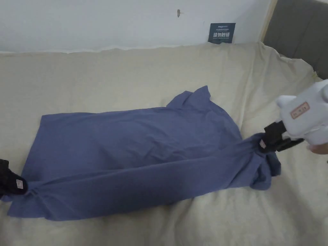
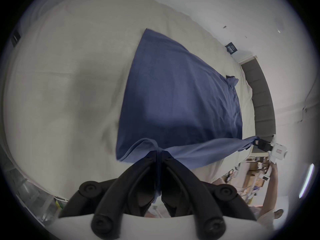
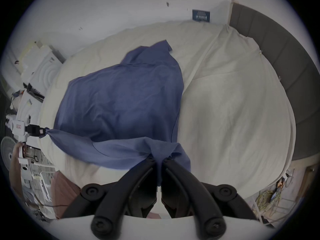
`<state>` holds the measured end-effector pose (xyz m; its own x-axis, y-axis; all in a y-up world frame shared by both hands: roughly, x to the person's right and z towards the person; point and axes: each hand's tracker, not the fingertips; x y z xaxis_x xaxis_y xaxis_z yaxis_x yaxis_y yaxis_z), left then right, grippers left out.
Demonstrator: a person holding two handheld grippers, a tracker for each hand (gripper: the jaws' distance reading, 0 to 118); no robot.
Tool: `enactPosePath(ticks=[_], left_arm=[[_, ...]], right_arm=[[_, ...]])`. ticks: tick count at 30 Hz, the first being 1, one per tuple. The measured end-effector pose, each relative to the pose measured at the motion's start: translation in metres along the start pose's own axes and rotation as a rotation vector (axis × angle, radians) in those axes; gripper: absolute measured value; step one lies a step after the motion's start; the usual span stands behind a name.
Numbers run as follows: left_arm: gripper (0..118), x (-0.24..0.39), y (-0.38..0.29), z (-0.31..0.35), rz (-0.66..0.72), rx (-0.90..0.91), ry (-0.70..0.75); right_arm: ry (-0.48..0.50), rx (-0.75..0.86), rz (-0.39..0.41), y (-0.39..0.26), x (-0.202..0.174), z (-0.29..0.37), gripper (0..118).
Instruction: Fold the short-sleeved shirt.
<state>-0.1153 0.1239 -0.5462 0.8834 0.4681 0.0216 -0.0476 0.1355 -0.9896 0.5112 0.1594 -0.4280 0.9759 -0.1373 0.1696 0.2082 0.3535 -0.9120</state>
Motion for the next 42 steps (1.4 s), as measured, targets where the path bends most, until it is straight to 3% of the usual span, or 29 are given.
enactPosePath(ticks=[6,7,8,9,10,11,12,17,23,25,26,27,28,29,32,34,36,38,42], left_arm=[[5,0.004,0.056,-0.023,-0.008,-0.033,0.016],[8,0.004,0.061,-0.025,-0.017,-0.027,0.016],[18,0.008,0.059,-0.024,-0.026,-0.007,0.023],[47,0.009,0.060,-0.023,-0.037,0.035,0.047],[70,0.009,0.061,-0.022,-0.048,0.072,0.071],[78,0.009,0.061,-0.020,-0.054,0.102,0.082],[78,0.003,0.065,-0.020,-0.058,0.127,0.100],[78,-0.002,0.061,-0.014,-0.069,0.150,0.087],[78,0.010,0.041,0.007,-0.106,0.170,0.121],[77,0.012,0.027,0.018,-0.135,0.173,0.125],[75,0.013,0.019,0.024,-0.150,0.168,0.127],[62,0.015,0.009,0.029,-0.163,0.160,0.132],[32,0.015,-0.005,0.034,-0.185,0.172,0.142],[0,0.015,-0.019,0.041,-0.221,0.201,0.142],[0,0.015,-0.059,0.053,-0.294,0.319,0.075],[0,0.011,-0.074,0.055,-0.280,0.298,0.012],[0,0.011,-0.080,0.053,-0.258,0.282,0.032],[0,0.011,-0.077,0.042,-0.277,0.234,0.090],[0,0.018,-0.049,-0.002,-0.406,0.133,0.341]], right_arm=[[-0.076,-0.056,0.033,0.053,-0.010,-0.046,2],[-0.069,-0.053,0.014,0.055,-0.009,-0.053,3],[-0.052,-0.045,-0.020,0.057,-0.006,-0.057,6],[-0.017,-0.034,-0.064,0.059,-0.002,-0.060,32],[-0.020,-0.014,-0.084,0.058,0.001,-0.061,69],[-0.065,0.003,-0.082,0.055,-0.001,-0.061,96],[-0.102,0.034,-0.084,0.053,0.000,-0.059,102],[-0.118,0.044,-0.090,0.048,0.005,-0.048,102],[-0.023,0.129,-0.110,0.029,-0.004,-0.009,102],[0.031,0.163,-0.110,0.014,-0.011,0.007,97],[0.064,0.170,-0.110,0.006,-0.015,0.015,84],[0.100,0.179,-0.111,-0.003,-0.020,0.023,51],[0.140,0.202,-0.108,-0.013,-0.024,0.030,16],[0.175,0.226,-0.091,-0.024,-0.028,0.035,0],[0.142,0.331,-0.046,-0.064,-0.043,0.045,0],[0.295,0.332,-0.007,-0.085,-0.046,0.046,0],[0.324,0.337,0.047,-0.098,-0.056,0.046,0],[0.225,0.311,0.112,-0.106,-0.069,0.043,0],[0.222,0.259,0.144,-0.110,-0.079,0.031,0]])
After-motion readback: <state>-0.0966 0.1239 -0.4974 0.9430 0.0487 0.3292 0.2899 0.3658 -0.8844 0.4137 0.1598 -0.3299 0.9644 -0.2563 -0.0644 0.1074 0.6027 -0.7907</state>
